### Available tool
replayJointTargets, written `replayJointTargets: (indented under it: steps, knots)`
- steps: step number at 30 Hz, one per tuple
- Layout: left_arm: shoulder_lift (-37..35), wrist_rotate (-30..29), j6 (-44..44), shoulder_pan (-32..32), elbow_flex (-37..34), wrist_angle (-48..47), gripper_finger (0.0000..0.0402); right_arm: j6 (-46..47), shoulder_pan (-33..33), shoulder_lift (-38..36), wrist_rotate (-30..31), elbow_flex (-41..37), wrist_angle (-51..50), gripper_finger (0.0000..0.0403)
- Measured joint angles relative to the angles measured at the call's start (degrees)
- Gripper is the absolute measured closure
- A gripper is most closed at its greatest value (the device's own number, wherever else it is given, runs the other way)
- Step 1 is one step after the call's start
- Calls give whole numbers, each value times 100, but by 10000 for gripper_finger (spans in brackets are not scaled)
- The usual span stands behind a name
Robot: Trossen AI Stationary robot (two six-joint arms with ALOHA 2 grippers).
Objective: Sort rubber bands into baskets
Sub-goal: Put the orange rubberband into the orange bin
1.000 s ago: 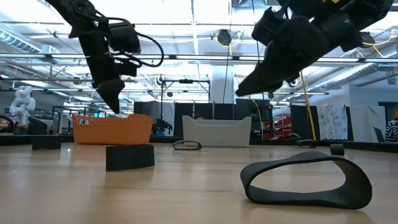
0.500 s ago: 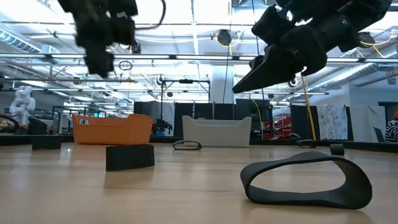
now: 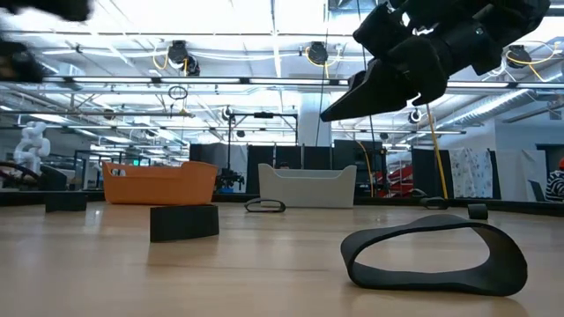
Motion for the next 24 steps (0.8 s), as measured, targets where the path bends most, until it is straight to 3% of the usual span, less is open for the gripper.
replayJointTargets:
  steps: [9, 24]
  knots:
    - [1166, 178, -864, -1173, -4, 473, 276, 153, 0, 0, -4, 0, 12, 227]
    - [1921, 484, -1166, -1283, 16, 529, 276, 0, -2, 0, -4, 0, 109, 227]
